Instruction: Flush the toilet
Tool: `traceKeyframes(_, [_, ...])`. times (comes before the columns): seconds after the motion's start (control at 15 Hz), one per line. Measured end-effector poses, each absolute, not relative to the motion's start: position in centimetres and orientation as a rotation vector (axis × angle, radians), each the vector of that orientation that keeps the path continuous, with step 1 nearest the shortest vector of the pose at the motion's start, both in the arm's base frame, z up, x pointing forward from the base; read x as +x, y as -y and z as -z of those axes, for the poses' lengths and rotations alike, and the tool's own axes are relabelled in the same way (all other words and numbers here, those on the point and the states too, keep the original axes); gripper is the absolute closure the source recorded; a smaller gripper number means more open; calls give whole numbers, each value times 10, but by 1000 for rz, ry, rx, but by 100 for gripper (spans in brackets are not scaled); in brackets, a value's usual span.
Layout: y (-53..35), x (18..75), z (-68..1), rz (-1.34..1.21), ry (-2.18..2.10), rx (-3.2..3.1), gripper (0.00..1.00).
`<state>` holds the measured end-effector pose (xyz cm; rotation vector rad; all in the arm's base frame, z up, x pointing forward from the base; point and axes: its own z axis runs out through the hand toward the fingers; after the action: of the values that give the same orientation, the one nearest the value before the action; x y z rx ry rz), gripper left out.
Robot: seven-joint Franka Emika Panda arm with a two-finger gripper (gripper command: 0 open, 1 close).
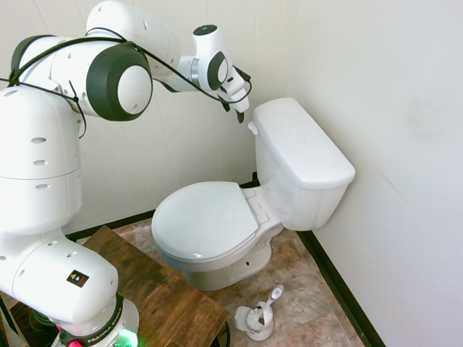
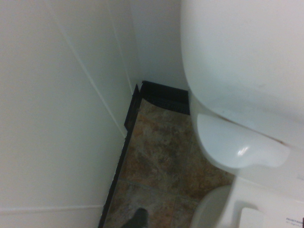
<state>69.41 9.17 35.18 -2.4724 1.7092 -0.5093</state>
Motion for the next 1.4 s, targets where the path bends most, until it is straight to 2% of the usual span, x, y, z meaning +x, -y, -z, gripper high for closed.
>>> traceKeyframes(0.6, [-75, 732, -354, 554, -1824, -2407, 100])
traceKeyframes(1.4, [-60, 742, -325, 509, -1893, -2379, 100])
